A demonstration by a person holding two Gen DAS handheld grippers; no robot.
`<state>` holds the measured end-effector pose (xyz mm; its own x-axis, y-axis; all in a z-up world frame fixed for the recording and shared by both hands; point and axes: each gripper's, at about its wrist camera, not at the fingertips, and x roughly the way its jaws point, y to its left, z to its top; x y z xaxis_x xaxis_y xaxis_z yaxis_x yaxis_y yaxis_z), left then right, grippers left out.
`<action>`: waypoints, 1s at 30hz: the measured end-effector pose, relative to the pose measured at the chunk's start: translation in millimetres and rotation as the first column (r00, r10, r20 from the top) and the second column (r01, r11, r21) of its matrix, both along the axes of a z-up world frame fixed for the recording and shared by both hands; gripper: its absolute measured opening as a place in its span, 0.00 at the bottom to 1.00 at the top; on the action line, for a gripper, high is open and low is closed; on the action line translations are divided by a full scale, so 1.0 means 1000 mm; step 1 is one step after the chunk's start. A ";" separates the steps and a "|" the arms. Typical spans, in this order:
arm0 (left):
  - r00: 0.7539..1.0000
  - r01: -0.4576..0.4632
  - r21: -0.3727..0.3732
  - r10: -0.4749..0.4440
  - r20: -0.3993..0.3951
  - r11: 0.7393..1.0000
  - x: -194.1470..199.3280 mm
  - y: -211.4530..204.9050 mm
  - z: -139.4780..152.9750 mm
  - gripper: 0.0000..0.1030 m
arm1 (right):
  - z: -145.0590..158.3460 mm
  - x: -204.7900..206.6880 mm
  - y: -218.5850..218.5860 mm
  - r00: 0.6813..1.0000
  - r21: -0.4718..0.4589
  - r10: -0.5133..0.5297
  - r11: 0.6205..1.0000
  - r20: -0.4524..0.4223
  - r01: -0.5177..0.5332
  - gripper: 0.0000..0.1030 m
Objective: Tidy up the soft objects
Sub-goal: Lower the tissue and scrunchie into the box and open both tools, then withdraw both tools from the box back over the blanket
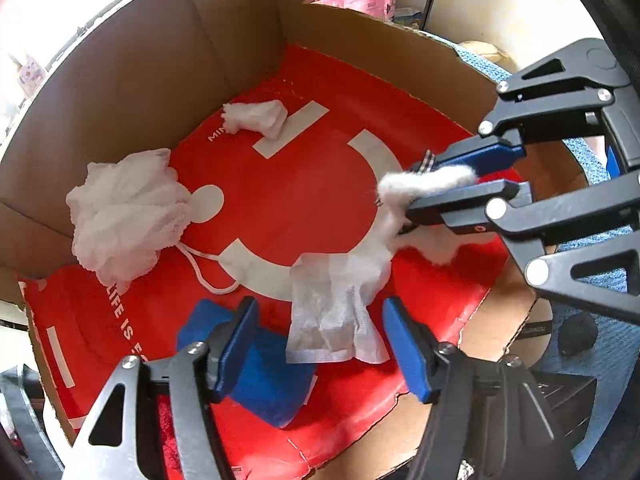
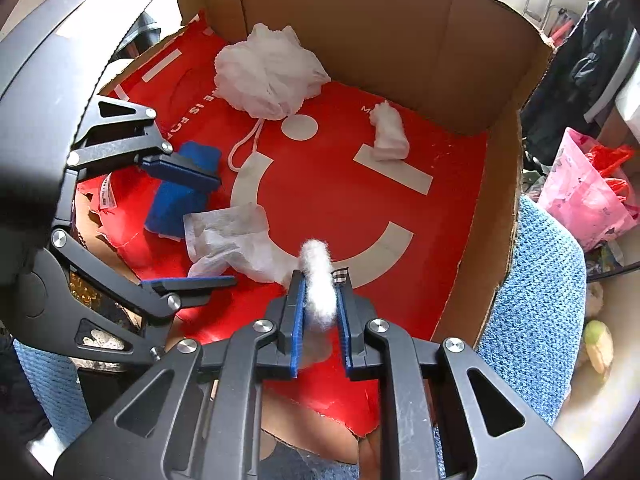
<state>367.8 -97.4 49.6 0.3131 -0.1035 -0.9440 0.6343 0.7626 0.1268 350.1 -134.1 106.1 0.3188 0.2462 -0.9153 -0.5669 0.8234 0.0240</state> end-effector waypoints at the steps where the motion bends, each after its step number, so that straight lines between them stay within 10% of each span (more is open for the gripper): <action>1: 1.000 -0.001 0.005 0.001 0.003 1.000 0.000 -0.003 0.003 0.66 | 0.001 0.000 0.000 1.000 0.002 -0.001 1.000 0.000 0.001 0.14; 4: 1.000 -0.002 0.013 0.002 0.009 1.000 -0.005 -0.005 0.003 0.68 | 0.006 -0.001 -0.003 1.000 0.010 -0.003 1.000 0.004 0.003 0.22; 6: 1.000 -0.003 0.015 0.003 0.012 1.000 -0.007 -0.006 0.003 0.70 | 0.010 -0.001 -0.007 1.000 0.007 -0.011 1.000 0.016 0.011 0.58; 8: 1.000 -0.008 0.012 0.008 0.019 1.000 -0.008 -0.005 0.005 0.72 | 0.015 -0.002 -0.010 0.999 0.017 -0.014 1.000 0.044 0.013 0.73; 30: 0.953 -0.123 -0.260 0.187 0.237 0.958 -0.080 0.040 0.119 0.98 | 0.092 -0.059 -0.050 0.965 0.137 -0.159 0.982 0.207 0.132 0.78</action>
<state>287.7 -57.3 168.7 0.5712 -0.2473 -0.7826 0.4763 0.8765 0.0706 291.6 -184.0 198.0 0.5460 0.2868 -0.7872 -0.4439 0.8959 0.0185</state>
